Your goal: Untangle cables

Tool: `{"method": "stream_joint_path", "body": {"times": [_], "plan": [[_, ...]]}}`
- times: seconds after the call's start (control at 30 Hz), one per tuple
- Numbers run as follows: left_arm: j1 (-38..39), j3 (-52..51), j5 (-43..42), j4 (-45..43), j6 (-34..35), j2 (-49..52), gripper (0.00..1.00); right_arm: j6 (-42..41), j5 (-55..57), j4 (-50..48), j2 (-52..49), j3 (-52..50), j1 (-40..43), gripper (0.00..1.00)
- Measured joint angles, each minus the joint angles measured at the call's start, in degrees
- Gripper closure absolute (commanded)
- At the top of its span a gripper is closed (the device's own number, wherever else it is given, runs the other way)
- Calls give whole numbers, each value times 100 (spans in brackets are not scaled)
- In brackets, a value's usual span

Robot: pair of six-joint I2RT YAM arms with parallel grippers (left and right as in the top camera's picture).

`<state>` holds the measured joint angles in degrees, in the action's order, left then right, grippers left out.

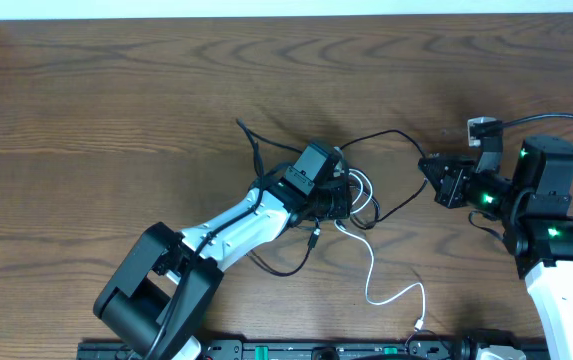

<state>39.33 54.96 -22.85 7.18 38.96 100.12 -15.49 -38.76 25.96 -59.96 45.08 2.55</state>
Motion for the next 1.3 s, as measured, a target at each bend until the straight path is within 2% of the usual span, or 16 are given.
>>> {"method": "stream_joint_path", "body": {"times": [0.13, 0.3, 0.5, 0.67, 0.8, 0.87, 1.0, 1.2, 1.3], "plan": [[-79, 2, 15, 216, -24, -72, 93, -22, 461, 348, 0, 2, 0, 99], [-649, 2, 24, 977, -358, -951, 93, -424, 2017, 994, 0, 9, 2, 99], [-2103, 4, -129, 1598, -776, -2787, 93, -1132, 3351, 1307, 0, 9, 291, 99], [-3421, 4, -413, 1650, -883, -3456, 93, -1421, 4087, 1552, -2, 9, 800, 99], [-3963, 4, -802, 1661, -883, -3497, 93, -1471, 4291, 1650, -44, 9, 1113, 99], [-4068, 4, -1086, 1661, -872, -3495, 93, -1471, 4148, 1589, -114, 9, 1154, 97], [-3877, 4, -1663, 1637, -868, -3442, 93, -1143, 3023, 1040, -234, 9, 1123, 80], [-2964, 4, -2000, 1078, -905, -3379, 93, -227, 905, 538, -365, 11, 658, 68], [-2503, 4, -2057, 693, -909, -3379, 93, 107, 188, 476, -413, 11, 302, 54]]}}
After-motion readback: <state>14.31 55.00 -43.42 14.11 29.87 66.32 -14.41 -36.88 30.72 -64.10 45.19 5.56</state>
